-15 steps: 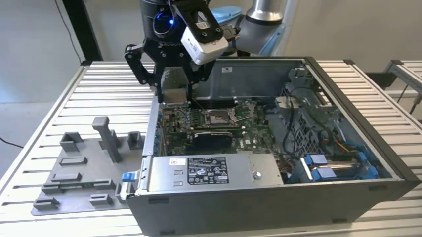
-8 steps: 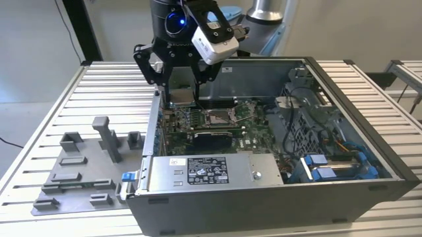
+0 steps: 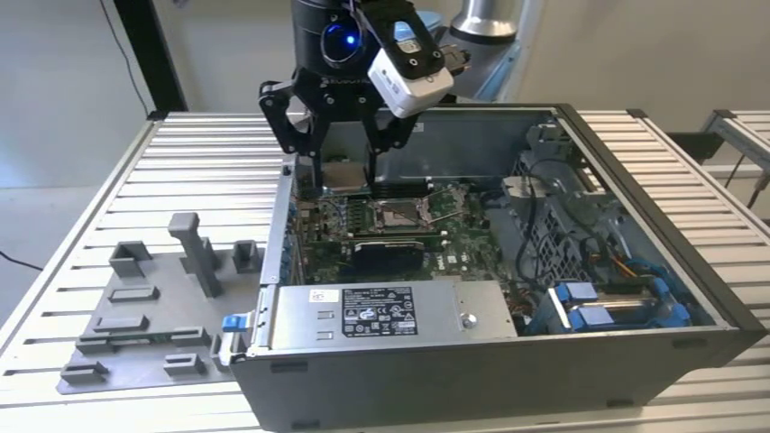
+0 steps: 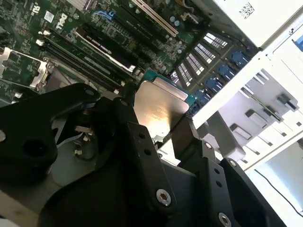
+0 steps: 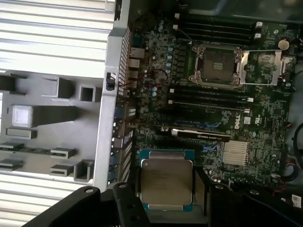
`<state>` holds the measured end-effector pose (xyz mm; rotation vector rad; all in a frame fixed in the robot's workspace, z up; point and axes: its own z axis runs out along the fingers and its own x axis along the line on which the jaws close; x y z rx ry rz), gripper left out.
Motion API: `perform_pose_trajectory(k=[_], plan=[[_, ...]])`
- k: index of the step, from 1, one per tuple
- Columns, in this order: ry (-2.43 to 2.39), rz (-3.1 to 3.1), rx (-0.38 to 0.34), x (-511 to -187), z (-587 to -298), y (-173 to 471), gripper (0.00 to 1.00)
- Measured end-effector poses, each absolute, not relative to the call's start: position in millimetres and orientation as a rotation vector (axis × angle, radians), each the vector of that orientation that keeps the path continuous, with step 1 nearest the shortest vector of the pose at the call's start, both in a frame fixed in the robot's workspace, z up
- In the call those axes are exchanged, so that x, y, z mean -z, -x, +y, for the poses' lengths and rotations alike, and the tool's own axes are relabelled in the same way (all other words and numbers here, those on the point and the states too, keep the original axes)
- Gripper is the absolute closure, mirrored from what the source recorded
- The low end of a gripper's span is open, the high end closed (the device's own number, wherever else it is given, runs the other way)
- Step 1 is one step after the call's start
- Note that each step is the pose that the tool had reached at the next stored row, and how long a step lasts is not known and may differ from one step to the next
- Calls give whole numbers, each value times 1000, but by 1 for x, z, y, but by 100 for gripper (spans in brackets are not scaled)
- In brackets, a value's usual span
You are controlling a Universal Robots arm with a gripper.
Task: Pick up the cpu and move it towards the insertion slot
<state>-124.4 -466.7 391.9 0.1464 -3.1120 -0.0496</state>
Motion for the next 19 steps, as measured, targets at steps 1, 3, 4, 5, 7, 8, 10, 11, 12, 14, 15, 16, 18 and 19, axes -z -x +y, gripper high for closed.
perform_pose_trajectory(k=[1,3,4,5,7,8,10,11,12,14,15,16,18,19], plan=[[-146,-3112,50,-392,-467,123,100],[-146,-3112,50,-392,-467,119,100],[-146,-3112,50,-392,-467,117,100],[-146,-3112,50,-392,-467,115,100],[-147,-3112,50,-392,-467,110,100],[-146,-3112,49,-392,-467,106,100],[-146,-3112,50,-392,-467,100,100],[-146,-3112,50,-392,-467,96,100],[-146,-3112,50,-392,-467,93,100],[-145,-3112,50,-392,-467,87,100],[-145,-3112,50,-392,-467,84,100],[-144,-3112,50,-392,-467,81,100],[-144,-3112,50,-392,-467,75,100],[-143,-3112,50,-392,-467,72,100]])
